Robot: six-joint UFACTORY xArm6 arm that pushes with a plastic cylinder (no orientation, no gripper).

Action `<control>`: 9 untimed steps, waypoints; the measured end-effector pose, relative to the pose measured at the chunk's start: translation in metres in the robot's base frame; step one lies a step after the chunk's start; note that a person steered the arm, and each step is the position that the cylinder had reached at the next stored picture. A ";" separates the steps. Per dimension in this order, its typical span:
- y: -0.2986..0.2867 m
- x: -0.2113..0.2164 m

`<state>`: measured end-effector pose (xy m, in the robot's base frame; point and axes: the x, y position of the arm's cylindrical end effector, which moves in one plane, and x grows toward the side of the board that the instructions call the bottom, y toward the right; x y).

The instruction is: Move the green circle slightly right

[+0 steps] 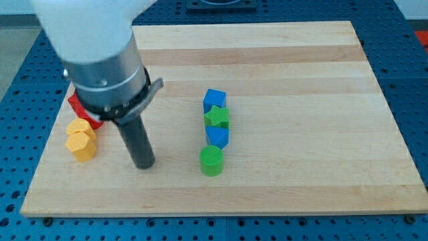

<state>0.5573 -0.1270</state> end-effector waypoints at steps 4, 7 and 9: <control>0.109 0.056; 0.064 0.008; 0.084 0.006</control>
<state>0.5636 -0.0430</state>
